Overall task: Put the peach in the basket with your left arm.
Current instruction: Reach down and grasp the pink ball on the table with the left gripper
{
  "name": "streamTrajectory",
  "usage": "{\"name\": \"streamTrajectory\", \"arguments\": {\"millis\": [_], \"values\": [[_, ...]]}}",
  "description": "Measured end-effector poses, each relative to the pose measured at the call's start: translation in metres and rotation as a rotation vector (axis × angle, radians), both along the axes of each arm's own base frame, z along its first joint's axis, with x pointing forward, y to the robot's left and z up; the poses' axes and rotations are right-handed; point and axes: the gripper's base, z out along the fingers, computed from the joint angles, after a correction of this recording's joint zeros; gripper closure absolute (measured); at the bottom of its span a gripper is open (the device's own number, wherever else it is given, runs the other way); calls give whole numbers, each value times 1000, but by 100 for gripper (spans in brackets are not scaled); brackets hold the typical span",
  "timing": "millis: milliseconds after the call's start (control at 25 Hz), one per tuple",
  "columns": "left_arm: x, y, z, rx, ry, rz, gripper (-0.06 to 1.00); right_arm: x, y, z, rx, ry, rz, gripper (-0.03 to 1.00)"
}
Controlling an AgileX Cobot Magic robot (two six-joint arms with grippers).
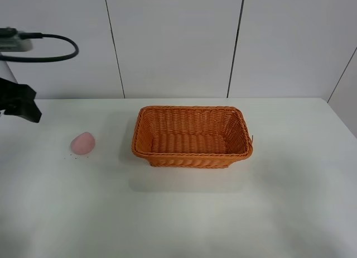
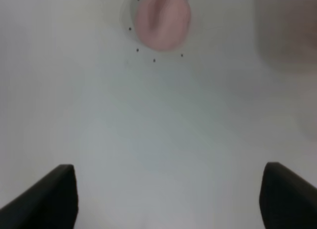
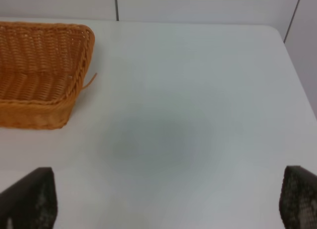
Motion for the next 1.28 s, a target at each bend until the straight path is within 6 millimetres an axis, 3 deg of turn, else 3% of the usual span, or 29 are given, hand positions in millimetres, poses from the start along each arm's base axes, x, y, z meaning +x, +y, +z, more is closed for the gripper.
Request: {"name": "streamTrajectory", "arguments": {"millis": [240, 520, 800, 1160, 1280], "values": [[85, -3, -50, 9, 142, -9, 17, 0, 0, 0, 0, 0, 0, 27], [142, -7, -106, -3, 194, -4, 17, 0, 0, 0, 0, 0, 0, 27], [161, -12, -153, -47, 211, -19, 17, 0, 0, 0, 0, 0, 0, 27], [165, -9, -199, -2, 291, -37, 18, 0, 0, 0, 0, 0, 0, 27], [165, -9, -200, 1, 294, -35, 29, 0, 0, 0, 0, 0, 0, 27]]}}
